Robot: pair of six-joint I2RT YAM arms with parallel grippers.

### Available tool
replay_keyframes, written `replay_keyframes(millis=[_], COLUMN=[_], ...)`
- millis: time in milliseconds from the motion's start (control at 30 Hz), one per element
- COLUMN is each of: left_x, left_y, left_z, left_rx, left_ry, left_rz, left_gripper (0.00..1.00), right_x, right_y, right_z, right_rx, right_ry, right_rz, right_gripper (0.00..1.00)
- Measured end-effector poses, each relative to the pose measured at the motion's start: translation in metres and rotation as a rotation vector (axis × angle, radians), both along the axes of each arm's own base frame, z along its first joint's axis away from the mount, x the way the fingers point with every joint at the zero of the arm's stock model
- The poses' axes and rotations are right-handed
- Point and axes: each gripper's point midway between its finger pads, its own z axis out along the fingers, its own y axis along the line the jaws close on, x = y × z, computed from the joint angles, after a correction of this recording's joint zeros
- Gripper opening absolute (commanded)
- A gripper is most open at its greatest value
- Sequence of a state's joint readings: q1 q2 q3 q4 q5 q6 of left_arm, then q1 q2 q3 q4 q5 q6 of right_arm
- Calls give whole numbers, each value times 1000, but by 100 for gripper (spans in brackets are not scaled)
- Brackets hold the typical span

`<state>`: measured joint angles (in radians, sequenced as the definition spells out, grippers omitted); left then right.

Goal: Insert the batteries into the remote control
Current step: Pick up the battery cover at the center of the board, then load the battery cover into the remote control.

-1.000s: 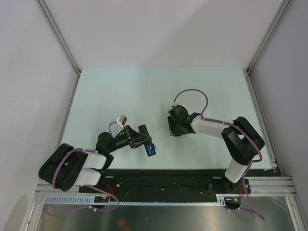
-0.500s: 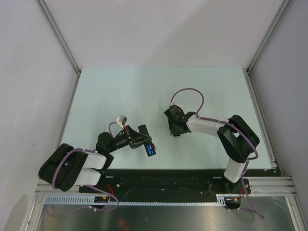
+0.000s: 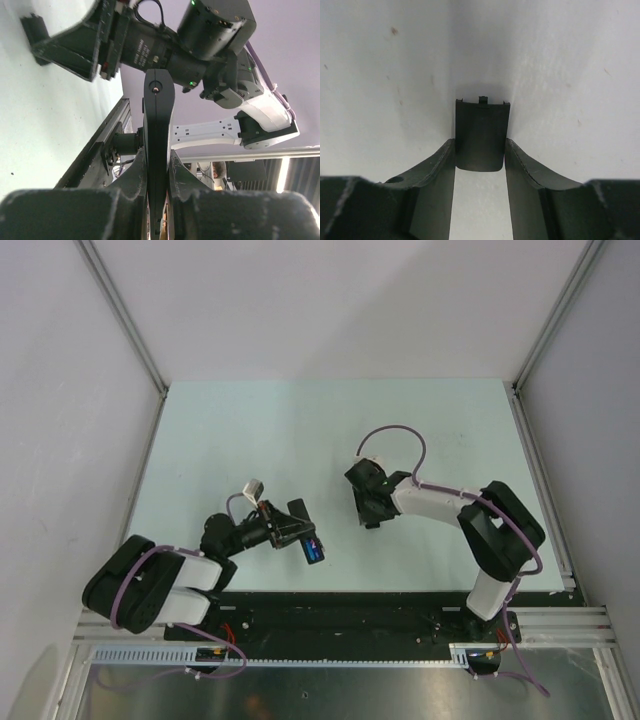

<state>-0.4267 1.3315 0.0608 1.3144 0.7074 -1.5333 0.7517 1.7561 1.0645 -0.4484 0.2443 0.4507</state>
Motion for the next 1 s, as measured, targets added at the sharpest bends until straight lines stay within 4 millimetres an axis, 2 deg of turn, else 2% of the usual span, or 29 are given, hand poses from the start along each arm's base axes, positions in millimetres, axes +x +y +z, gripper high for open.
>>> replay_keyframes(millis=[133,333,467,600,733,867,1000], left_x=[9,31,44,54,55,60,64], left_y=[-3,-15,-27,-45,-61,-72,-77], left_z=[-2,-1,-15,-38,-41,-39,-35], left_rx=[5,8,33,69,76,78,87], left_ry=[13,20,58,124,119,87,31], left_rz=[18,50,66,64,36,27,25], left_gripper=[0,0,0,0,0,0,0], right_x=[-17,-31,-47,-62,-78,-93,-104], right_y=[-13,-18,-23,-22,-15,-5,4], right_z=[13,57,93,125,154,167,166], right_rx=[-16,43,91,121,164,192,199], right_ry=[38,6,-26,-47,-63,-45,-17], right_rz=[26,60,93,140,197,253,295], right_gripper=[0,0,0,0,0,0,0])
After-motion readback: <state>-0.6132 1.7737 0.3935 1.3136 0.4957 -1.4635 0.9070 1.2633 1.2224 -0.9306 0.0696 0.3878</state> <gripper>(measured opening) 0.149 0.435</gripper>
